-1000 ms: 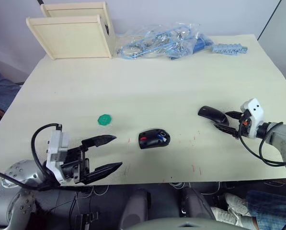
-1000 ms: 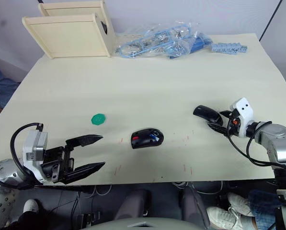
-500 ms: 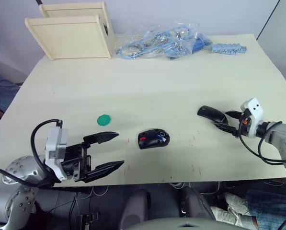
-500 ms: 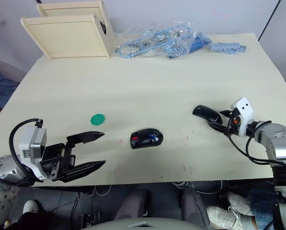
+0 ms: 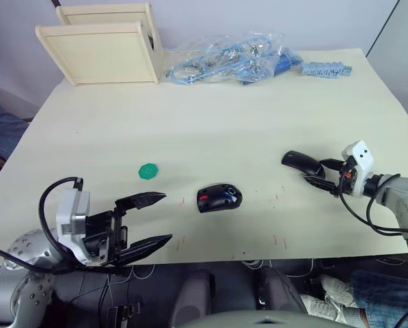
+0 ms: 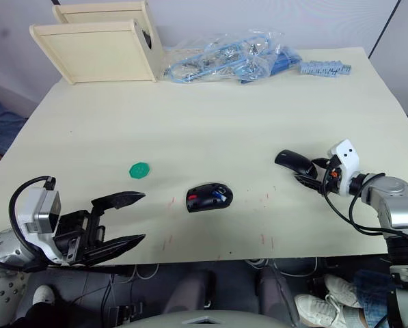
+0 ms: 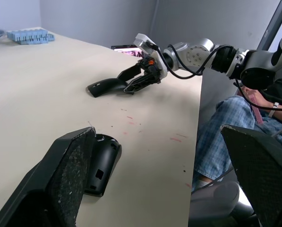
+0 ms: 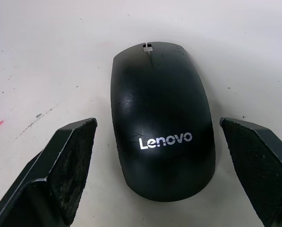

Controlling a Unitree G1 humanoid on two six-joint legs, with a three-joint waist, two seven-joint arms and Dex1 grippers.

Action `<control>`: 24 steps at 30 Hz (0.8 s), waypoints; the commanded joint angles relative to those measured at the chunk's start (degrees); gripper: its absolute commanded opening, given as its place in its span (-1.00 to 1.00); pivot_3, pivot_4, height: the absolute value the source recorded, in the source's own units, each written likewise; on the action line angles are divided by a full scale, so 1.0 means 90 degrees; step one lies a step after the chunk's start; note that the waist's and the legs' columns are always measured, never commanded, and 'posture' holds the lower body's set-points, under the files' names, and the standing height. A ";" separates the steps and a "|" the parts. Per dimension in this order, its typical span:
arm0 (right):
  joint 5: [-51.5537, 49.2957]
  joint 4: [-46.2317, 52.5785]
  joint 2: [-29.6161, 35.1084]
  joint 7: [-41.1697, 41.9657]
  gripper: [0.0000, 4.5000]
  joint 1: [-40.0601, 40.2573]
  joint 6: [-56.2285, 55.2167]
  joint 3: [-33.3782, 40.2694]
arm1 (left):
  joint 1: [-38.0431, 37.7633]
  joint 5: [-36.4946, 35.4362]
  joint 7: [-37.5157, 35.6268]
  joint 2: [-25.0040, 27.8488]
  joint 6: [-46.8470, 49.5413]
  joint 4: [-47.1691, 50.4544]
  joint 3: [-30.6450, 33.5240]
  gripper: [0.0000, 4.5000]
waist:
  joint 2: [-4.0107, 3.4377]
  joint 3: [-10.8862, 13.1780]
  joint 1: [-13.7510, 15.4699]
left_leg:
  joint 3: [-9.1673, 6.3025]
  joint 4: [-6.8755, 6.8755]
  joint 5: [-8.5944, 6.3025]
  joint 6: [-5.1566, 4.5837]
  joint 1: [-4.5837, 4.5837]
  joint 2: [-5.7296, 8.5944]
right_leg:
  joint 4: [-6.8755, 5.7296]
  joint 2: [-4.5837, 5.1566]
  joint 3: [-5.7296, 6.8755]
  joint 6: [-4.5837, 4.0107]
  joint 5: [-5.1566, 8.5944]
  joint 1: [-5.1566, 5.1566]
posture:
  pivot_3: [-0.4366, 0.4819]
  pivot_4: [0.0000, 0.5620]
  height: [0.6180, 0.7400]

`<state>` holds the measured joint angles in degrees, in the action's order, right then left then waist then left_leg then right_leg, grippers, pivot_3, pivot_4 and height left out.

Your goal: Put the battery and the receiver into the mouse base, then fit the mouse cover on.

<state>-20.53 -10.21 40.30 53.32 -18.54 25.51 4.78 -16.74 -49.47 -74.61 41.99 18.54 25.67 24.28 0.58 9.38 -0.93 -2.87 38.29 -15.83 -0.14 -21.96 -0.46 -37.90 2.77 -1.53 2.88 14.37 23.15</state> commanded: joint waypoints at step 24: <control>0.0008 0.0007 -0.0008 -0.0127 0.95 -0.0020 -0.0271 0.0167 | 0.0211 0.0102 0.0062 -0.0006 -0.0112 -0.0027 -0.0021 1.00 | 0.0000 0.0000 -0.0002 | 0.0000 0.0000 0.0000 0.0000 0.0000 0.0000 | 0.0000 0.0000 0.0000 0.0000 0.0000 0.0000 | -0.05 -0.47 1.00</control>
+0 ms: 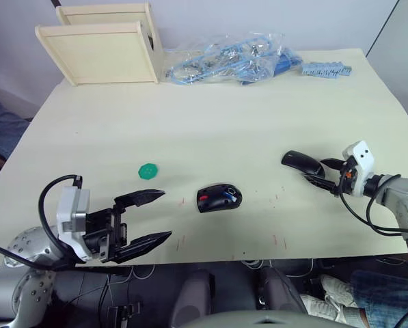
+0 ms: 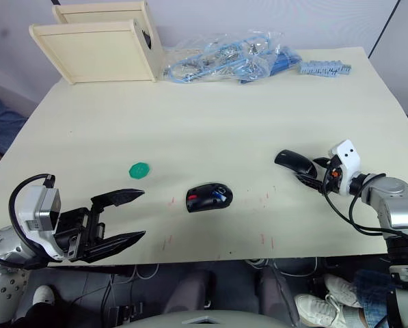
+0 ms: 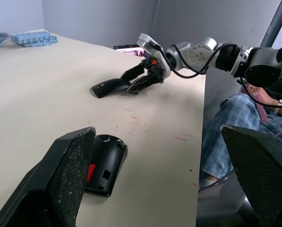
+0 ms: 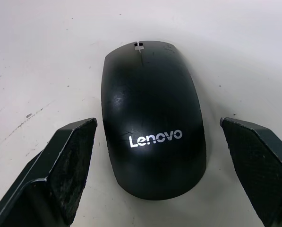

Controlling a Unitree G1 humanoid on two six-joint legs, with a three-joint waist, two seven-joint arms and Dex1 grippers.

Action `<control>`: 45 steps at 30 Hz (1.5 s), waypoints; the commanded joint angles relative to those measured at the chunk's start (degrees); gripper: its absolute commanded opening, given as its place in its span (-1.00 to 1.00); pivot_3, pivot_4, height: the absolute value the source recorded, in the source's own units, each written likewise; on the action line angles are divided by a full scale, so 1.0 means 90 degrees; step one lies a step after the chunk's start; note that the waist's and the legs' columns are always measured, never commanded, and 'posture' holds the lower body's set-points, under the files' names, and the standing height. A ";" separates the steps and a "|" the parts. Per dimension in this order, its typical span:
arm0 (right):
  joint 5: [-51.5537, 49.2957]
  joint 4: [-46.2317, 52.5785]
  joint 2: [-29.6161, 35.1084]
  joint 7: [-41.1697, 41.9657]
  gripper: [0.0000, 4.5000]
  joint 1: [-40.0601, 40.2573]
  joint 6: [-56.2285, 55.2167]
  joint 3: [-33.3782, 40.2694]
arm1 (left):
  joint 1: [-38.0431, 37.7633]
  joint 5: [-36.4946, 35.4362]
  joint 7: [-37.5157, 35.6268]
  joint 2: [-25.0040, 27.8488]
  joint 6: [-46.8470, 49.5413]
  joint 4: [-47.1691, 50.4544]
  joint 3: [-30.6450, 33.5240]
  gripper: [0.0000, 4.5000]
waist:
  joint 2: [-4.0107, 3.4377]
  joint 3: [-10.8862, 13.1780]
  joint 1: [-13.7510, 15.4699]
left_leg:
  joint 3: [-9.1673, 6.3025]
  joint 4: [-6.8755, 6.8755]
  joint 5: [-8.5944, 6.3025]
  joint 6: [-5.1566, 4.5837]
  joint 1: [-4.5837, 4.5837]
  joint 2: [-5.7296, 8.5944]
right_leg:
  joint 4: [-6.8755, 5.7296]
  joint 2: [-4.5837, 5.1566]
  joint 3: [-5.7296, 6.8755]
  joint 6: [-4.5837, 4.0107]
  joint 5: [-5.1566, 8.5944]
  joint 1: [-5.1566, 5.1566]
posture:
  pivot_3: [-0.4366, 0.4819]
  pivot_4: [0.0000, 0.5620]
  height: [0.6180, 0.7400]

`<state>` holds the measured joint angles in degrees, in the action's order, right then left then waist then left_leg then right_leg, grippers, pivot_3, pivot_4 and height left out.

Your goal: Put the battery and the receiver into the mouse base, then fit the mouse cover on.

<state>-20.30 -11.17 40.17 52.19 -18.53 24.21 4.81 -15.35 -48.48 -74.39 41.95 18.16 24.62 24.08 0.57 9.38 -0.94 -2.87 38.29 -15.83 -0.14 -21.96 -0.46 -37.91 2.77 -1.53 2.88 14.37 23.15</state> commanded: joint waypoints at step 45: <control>0.0101 0.0250 0.0121 0.0198 0.25 0.0008 -0.0089 0.0154 | 0.0780 -0.0323 0.1304 0.0140 0.0822 0.0929 -0.0393 1.00 | 0.0000 0.0001 0.0000 | -0.0001 0.0000 0.0000 0.0000 0.0000 0.0001 | 0.0000 0.0000 0.0000 0.0000 0.0000 0.0000 | -0.05 -0.47 1.00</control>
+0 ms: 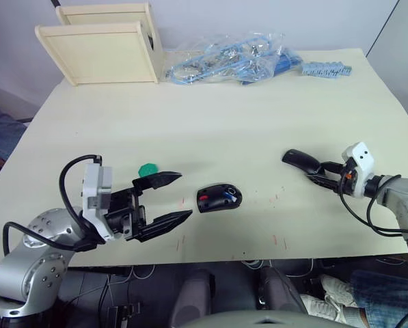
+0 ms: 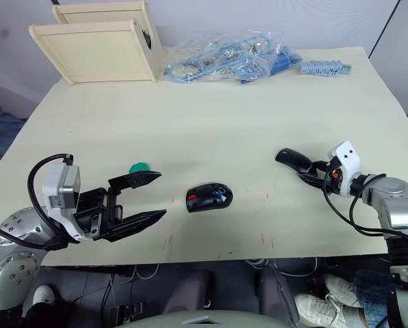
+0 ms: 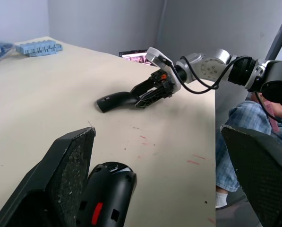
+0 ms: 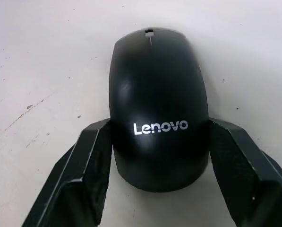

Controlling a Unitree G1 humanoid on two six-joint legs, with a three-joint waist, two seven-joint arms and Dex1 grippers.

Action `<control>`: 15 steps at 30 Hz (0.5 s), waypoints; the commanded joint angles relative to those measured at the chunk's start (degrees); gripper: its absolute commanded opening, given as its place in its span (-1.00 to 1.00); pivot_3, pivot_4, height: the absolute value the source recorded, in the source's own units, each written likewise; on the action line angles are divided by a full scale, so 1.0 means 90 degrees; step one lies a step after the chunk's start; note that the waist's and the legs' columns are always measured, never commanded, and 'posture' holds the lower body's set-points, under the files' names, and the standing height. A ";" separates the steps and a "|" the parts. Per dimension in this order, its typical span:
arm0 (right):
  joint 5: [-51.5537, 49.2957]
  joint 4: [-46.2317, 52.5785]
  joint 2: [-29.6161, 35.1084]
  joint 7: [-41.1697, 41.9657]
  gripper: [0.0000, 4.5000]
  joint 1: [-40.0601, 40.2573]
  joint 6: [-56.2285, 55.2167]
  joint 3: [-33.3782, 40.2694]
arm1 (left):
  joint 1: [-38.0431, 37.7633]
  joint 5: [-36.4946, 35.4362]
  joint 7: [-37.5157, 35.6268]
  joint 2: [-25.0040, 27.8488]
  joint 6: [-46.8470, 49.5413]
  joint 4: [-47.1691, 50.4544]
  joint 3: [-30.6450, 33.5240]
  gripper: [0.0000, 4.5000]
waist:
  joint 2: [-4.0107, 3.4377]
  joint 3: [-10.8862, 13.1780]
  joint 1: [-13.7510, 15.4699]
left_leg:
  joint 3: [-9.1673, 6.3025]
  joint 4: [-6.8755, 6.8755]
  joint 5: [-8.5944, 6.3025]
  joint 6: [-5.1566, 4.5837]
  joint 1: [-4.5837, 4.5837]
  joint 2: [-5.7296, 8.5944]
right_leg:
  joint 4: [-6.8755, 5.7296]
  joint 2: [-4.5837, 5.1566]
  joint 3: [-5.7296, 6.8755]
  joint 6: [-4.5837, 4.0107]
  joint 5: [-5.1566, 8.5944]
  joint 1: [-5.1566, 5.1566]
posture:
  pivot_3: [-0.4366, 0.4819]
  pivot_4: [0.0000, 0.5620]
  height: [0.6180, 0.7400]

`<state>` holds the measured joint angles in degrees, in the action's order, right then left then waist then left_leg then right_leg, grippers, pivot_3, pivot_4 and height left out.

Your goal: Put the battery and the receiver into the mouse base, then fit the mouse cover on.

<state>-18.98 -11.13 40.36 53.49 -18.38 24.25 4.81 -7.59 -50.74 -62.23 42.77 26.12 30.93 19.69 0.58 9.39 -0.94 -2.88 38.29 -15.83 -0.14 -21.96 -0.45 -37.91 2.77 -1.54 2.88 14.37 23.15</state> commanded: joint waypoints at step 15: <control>-0.0156 0.1386 0.0564 0.0257 0.25 0.0216 -0.0130 0.0316 | -0.0234 0.0053 -0.0646 0.0083 -0.0400 -0.0302 0.0224 1.00 | -0.0004 0.0004 0.0006 | -0.0001 0.0000 0.0000 0.0000 0.0000 0.0000 | 0.0001 0.0000 0.0001 0.0000 0.0000 0.0000 | -0.05 -0.47 1.00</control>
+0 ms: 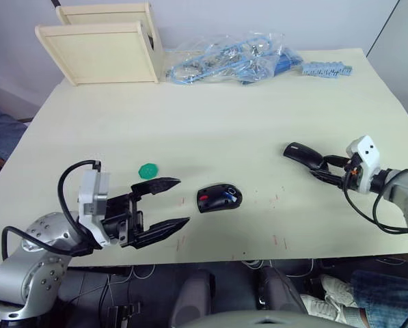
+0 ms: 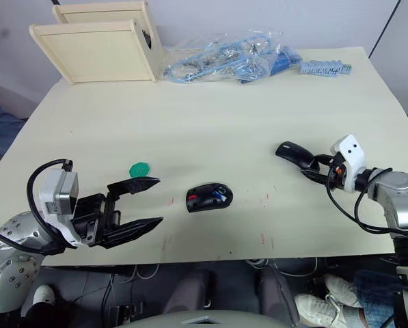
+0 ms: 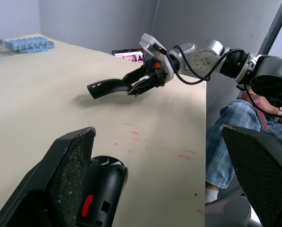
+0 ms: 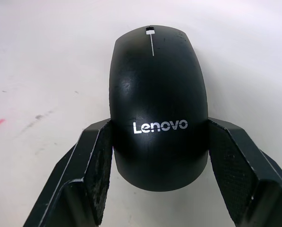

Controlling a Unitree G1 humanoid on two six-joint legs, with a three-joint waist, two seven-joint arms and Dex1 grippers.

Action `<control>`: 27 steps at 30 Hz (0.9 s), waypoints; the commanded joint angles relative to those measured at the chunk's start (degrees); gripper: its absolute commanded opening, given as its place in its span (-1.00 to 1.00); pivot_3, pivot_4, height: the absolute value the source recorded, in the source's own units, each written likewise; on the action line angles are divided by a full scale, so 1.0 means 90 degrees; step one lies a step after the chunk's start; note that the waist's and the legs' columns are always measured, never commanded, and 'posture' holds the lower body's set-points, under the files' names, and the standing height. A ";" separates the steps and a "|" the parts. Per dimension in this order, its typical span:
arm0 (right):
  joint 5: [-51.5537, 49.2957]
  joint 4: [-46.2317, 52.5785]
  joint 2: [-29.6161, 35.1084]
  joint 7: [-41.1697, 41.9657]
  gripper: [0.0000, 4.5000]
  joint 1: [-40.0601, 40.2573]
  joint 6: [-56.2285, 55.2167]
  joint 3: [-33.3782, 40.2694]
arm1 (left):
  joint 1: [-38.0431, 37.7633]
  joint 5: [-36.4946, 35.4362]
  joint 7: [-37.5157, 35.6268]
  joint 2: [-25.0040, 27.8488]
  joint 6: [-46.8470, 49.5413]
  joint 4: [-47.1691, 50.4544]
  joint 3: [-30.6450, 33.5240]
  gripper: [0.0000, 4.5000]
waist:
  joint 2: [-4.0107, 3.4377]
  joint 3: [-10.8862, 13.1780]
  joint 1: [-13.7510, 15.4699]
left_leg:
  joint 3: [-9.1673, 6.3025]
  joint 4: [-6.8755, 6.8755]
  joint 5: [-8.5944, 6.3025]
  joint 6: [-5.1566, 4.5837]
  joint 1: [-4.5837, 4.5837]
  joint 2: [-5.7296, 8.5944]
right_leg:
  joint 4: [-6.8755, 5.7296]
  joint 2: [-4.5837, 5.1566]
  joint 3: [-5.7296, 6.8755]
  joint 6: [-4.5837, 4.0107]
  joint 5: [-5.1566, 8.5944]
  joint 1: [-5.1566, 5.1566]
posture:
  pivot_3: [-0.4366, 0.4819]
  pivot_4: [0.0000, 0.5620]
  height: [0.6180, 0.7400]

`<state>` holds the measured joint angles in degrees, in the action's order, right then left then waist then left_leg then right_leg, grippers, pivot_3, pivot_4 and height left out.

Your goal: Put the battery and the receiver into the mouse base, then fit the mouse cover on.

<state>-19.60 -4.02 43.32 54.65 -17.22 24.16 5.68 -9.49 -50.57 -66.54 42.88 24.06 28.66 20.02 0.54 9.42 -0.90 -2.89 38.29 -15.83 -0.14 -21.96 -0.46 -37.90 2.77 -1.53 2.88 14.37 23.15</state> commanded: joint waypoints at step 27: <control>-0.1576 0.4414 0.0775 -0.0043 0.25 -0.3228 0.4335 -0.2038 | -0.0166 0.0122 -0.1642 0.0238 -0.0690 -0.1940 0.1105 1.00 | 0.0005 0.0024 -0.0006 | -0.0042 0.0000 0.0000 0.0000 -0.0032 -0.0003 | 0.0005 0.0004 0.0012 -0.0002 0.0000 0.0033 | -0.05 -0.47 1.00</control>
<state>-33.07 34.03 50.68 54.48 -44.07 61.99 -11.74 -11.11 -47.80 -79.75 43.91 18.15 11.40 27.71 0.58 9.64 -0.96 -3.27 38.30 -15.83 -0.14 -22.27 -0.48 -37.85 2.81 -1.42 2.86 14.37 23.46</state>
